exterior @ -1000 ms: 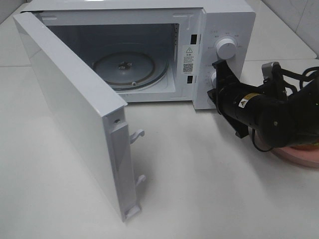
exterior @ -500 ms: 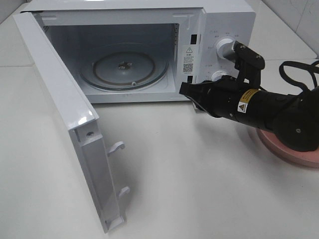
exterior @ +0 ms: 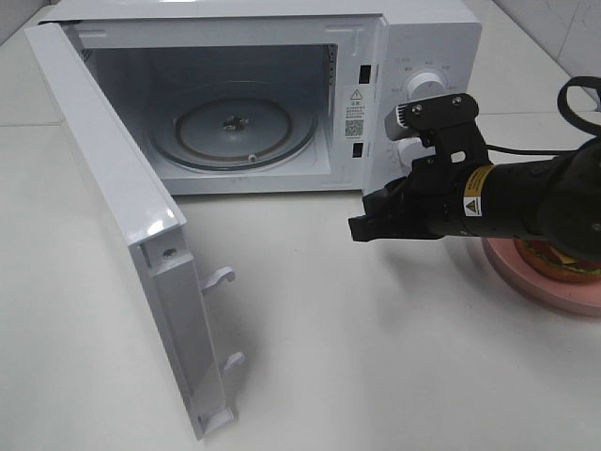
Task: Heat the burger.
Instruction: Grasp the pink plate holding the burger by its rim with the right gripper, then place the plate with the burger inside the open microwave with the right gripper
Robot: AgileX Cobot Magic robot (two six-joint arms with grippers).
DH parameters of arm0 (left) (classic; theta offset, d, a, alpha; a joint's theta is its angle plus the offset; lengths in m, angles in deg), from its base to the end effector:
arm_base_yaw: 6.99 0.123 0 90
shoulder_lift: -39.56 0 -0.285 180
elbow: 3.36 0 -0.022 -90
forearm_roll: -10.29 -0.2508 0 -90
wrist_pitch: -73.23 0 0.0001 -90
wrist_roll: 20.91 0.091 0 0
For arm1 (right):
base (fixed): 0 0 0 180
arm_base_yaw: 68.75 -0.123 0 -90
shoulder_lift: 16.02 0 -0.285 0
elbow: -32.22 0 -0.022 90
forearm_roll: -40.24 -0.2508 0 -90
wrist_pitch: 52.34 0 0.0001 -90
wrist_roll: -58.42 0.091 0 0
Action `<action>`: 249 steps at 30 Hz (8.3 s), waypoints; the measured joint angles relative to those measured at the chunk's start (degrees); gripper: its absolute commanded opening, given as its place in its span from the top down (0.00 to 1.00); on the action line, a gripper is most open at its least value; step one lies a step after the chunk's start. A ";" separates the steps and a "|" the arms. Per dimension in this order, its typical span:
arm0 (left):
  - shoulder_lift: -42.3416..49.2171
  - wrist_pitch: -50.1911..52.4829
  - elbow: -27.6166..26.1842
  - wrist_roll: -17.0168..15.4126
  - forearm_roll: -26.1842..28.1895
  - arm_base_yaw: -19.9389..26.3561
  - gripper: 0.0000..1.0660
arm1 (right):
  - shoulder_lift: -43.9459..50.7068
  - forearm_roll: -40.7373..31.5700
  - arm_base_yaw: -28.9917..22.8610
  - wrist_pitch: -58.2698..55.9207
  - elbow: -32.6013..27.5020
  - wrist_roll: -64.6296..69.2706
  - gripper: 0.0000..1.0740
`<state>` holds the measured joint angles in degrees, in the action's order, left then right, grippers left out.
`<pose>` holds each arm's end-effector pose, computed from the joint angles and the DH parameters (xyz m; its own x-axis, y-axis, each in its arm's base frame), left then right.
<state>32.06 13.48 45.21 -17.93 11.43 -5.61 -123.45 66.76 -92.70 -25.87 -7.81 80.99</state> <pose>-0.0048 -0.0017 0.2787 -0.4353 0.0315 -0.8997 0.0097 0.9995 0.0303 0.2789 0.1436 0.1461 -0.4891 -0.2453 -0.8370 -0.5626 0.8221 0.0878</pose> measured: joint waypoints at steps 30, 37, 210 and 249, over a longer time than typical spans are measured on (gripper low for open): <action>0.00 0.00 0.00 0.00 0.00 0.00 1.00 | 3.84 -30.14 -1.32 -60.79 18.51 -26.93 0.75; 0.00 0.00 0.00 0.00 0.00 0.00 1.00 | 3.84 -30.48 -1.32 -61.36 18.74 -27.50 0.43; 0.00 0.00 0.00 0.00 0.00 0.00 1.00 | 12.15 -4.18 -21.89 -50.19 3.72 -68.53 1.00; 0.00 0.00 0.00 0.00 0.00 0.00 1.00 | 8.42 -10.77 -21.89 -43.20 11.97 -92.19 1.00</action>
<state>32.06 13.48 45.21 -17.93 11.43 -5.61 -115.02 55.99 -114.58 -69.07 4.17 -11.20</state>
